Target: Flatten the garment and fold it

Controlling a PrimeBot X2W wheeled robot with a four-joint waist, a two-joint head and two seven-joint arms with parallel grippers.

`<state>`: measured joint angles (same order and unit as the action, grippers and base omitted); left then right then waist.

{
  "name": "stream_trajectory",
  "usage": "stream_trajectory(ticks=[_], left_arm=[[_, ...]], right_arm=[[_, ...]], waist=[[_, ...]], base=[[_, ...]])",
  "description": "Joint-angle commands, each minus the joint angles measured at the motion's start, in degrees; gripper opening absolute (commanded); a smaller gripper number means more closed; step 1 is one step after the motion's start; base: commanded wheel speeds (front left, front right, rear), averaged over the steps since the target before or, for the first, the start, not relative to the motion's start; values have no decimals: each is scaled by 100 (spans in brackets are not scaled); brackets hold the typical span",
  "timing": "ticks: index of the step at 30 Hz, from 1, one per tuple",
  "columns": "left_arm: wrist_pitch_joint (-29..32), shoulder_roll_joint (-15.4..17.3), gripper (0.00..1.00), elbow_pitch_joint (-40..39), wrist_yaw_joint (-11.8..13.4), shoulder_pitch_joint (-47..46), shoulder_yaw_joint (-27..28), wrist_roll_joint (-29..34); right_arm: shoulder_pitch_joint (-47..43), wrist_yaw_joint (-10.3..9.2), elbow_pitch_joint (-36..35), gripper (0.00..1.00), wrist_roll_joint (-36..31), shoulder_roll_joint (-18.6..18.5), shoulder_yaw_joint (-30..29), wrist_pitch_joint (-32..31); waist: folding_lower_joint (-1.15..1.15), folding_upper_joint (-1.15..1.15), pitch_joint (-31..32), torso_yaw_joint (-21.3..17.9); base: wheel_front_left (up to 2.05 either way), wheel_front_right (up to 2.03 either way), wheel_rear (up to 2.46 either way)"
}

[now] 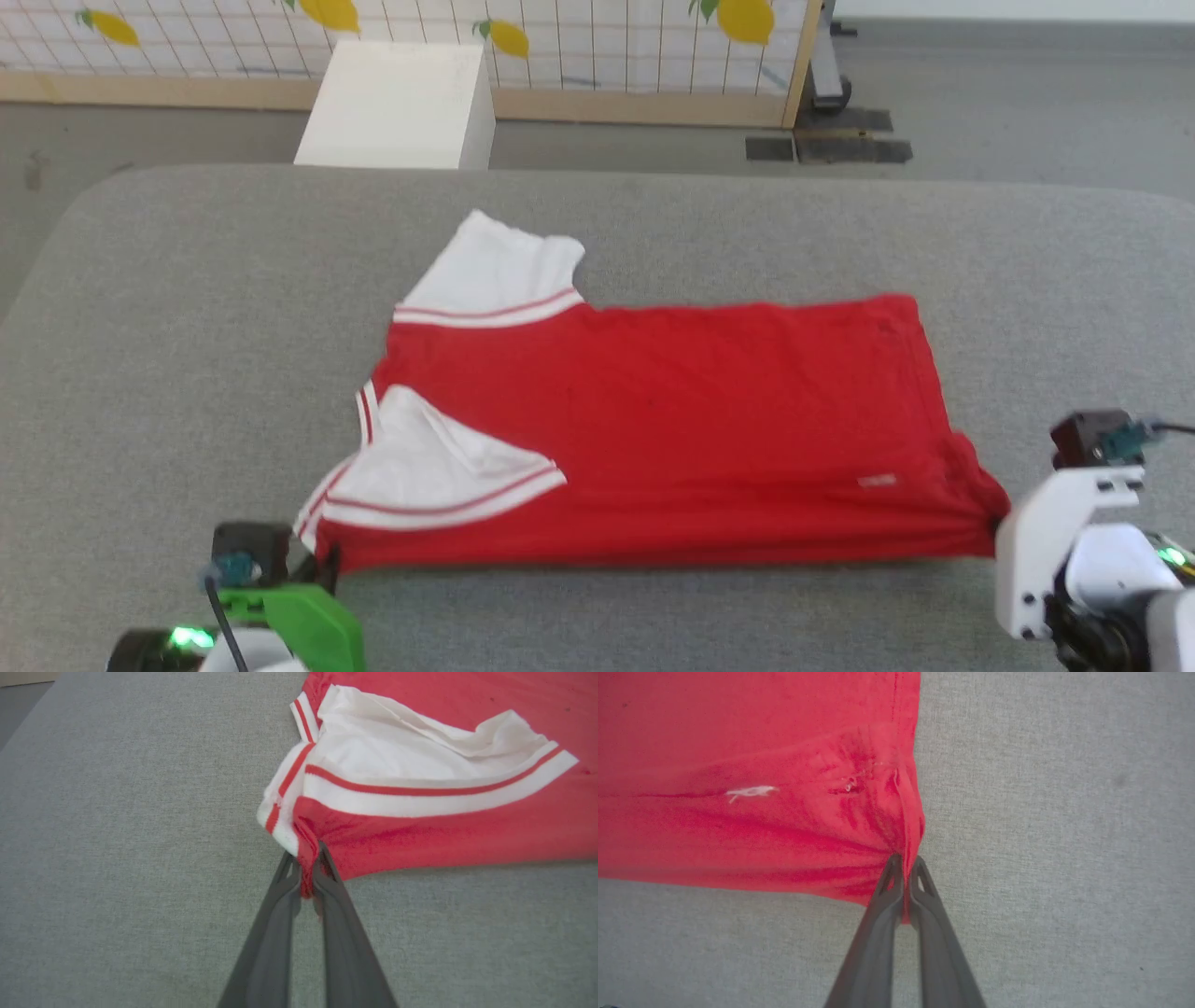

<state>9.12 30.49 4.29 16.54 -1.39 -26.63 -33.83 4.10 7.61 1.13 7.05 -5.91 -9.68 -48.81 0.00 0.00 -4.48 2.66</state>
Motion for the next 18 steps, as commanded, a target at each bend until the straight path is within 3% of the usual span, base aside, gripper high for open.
stream_trajectory(ticks=[1, 8, 14, 15, 16, 17, 18], left_arm=[[54, 102, 0, -46, 74, 184, 20, -31], [196, 41, 0, -53, 7, 532, -142, -201], [34, -197, 0, 395, -234, 480, -261, -327], [-40, -237, 48, 482, -290, 445, -279, -326], [-101, -263, 100, 561, -312, 418, -286, -314], [-175, -277, 100, 655, -327, 384, -305, -270], [-241, -288, 100, 713, -346, 363, -320, -239]], right_arm=[[-197, -12, -147, 0, 27, -113, -87, -99], [-725, -12, -394, 0, 174, -127, -134, -273], [-715, -12, 28, 0, 245, -74, 87, 186], [-690, -12, 128, 0, 236, -62, 95, 295], [-665, -12, 198, 24, 237, -41, 80, 390], [-639, -12, 275, 94, 218, -24, 83, 490], [-621, -12, 313, 100, 177, -21, 102, 572]], waist=[[0, 0, 93, 20], [0, 0, 51, 71], [0, 0, -4, 83], [0, 0, -1, 91], [0, 0, 5, 95], [0, 0, 19, 96], [0, 0, 42, 95]], base=[[0, 0, 0], [0, 0, 0], [0, 0, 0], [0, 0, 0], [0, 0, 0], [0, 0, 0], [0, 0, 0]])
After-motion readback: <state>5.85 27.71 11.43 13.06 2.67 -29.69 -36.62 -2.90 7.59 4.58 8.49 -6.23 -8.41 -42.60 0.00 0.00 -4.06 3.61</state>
